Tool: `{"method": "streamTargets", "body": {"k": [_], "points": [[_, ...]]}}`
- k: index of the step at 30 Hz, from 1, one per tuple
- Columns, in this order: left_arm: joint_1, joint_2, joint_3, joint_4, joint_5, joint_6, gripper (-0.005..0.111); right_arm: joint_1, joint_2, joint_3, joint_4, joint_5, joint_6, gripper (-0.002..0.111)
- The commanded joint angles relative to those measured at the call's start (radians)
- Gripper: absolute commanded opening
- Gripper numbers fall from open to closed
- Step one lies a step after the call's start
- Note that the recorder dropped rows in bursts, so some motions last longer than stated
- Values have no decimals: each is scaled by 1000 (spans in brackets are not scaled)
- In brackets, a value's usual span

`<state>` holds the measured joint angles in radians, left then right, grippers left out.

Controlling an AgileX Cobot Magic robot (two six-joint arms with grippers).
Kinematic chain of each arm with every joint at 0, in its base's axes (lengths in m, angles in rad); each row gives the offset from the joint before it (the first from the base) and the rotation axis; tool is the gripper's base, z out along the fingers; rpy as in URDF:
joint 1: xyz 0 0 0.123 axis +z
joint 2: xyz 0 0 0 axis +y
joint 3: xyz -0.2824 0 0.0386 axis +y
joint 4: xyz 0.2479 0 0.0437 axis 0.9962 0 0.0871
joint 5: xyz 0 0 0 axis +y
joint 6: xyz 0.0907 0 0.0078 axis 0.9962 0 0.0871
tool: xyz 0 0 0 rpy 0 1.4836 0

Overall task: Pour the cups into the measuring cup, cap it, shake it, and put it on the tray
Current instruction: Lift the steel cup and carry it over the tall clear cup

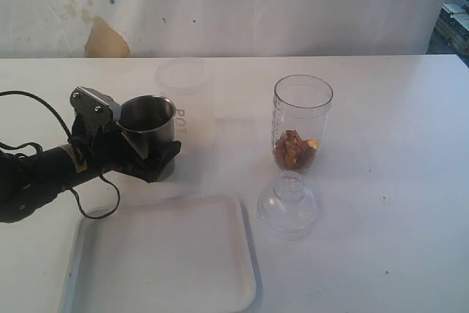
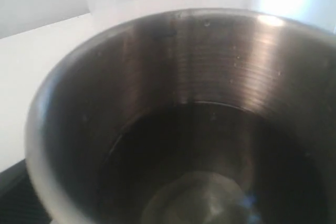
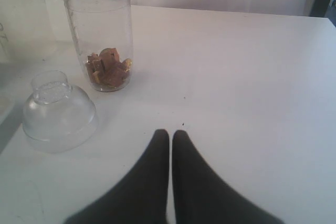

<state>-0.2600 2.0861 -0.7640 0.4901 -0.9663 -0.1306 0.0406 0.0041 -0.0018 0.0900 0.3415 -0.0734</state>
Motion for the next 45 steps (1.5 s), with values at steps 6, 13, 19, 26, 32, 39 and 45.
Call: {"method": "streamTargets", "body": {"k": [6, 13, 19, 26, 32, 39, 45], "points": [[-8, 0, -6, 1, -7, -4, 41, -2, -4, 2, -10, -6, 2, 2], [-8, -68, -4, 134, 3, -60, 0, -2, -4, 2, -10, -6, 2, 2], [-8, -205, -4, 167, 3, -207, 0, -2, -4, 2, -10, -6, 2, 2], [-48, -345, -26, 228, 69, -335, 0, -2, -4, 2, -10, -6, 2, 2], [-139, -354, -171, 228, 247, -366, 0, -2, -4, 2, -10, -6, 2, 2], [-231, -352, -338, 228, 395, -366, 0, -2, -4, 2, -10, -6, 2, 2], [-252, -332, -435, 230, 414, -380, 0, -2, -4, 2, -10, -6, 2, 2]]}}
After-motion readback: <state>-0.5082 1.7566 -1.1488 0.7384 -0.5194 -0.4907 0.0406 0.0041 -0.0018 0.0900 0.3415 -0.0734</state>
